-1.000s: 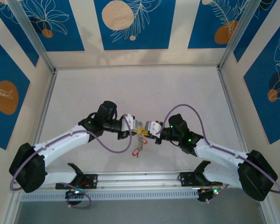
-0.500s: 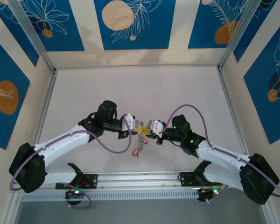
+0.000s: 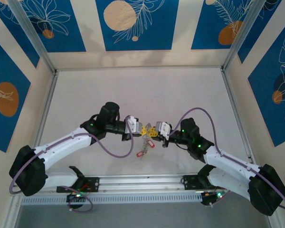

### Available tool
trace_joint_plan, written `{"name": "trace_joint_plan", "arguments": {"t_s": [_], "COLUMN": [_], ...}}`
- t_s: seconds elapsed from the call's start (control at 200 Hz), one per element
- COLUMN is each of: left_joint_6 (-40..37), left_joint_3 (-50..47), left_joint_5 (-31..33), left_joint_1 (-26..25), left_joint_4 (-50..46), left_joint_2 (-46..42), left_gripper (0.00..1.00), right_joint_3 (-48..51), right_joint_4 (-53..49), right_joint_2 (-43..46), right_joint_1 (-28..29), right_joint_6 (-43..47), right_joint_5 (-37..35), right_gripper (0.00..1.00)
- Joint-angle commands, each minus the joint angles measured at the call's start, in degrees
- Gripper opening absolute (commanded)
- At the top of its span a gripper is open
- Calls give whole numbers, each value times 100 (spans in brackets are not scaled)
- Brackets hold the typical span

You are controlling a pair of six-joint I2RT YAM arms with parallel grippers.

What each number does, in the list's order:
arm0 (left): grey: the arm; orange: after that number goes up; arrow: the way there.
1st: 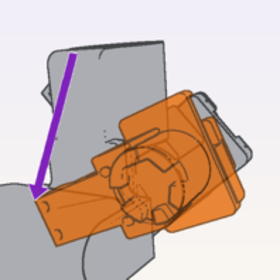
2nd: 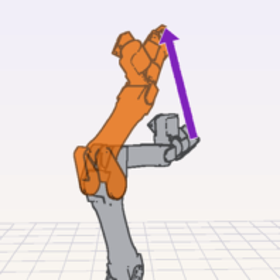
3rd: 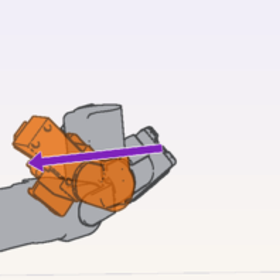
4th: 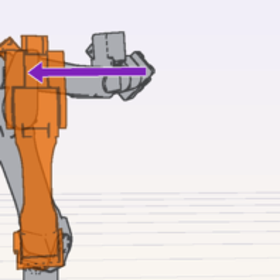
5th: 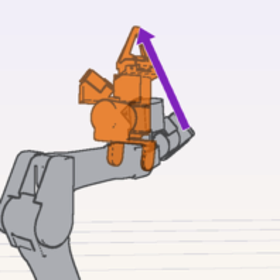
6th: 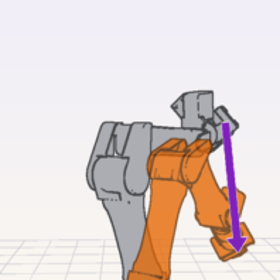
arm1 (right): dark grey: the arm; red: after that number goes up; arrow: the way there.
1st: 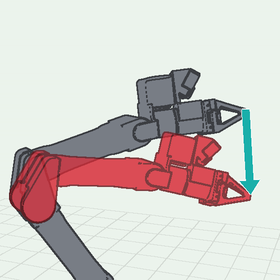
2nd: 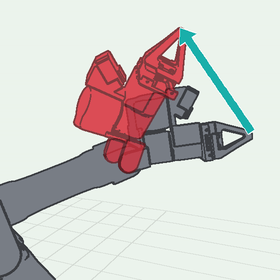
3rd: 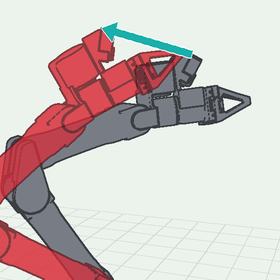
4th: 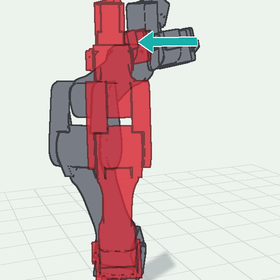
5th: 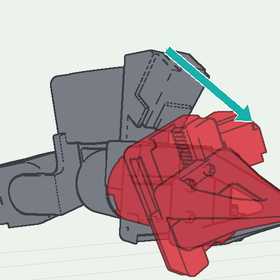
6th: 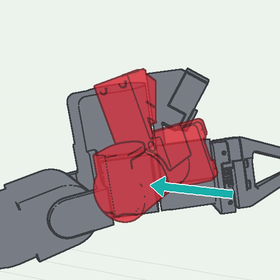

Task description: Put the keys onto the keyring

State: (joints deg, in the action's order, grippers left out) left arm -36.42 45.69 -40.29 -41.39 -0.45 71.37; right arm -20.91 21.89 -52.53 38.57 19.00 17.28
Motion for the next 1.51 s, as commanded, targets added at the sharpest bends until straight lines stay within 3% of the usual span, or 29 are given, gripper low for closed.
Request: {"name": "trace_joint_plan", "arguments": {"t_s": [0.0, 0.77, 0.855, 0.975, 1.1, 1.285, 1.5], "left_joint_6": [-137, -176, -421, -956, -876, -473, -165], "left_joint_3": [20, 225, 395, 608, 512, 739, 972], "left_joint_5": [512, 371, 367, 356, 294, -172, -216], "left_joint_1": [148, 149, 148, 223, 247, 250, 178], "left_joint_4": [-538, -842, -1247, -1849, -1614, -1456, -1574], "left_joint_2": [112, 340, 302, -54, -315, -106, 334], "left_gripper": [0, 0, 0, 30, 43, 50, 51], "right_joint_3": [14, -71, -95, -141, -154, -320, -419], "right_joint_4": [448, 145, 29, -249, -323, -587, -694], "right_joint_2": [295, 516, 504, 495, 421, 168, 35], "right_joint_1": [-60, -148, -151, -149, -146, -102, -25], "right_joint_6": [-77, -80, -34, 16, 63, 203, 207], "right_joint_5": [452, 672, 631, 561, 568, 455, 203], "right_gripper": [0, 0, 0, 0, 0, 0, 0]}}
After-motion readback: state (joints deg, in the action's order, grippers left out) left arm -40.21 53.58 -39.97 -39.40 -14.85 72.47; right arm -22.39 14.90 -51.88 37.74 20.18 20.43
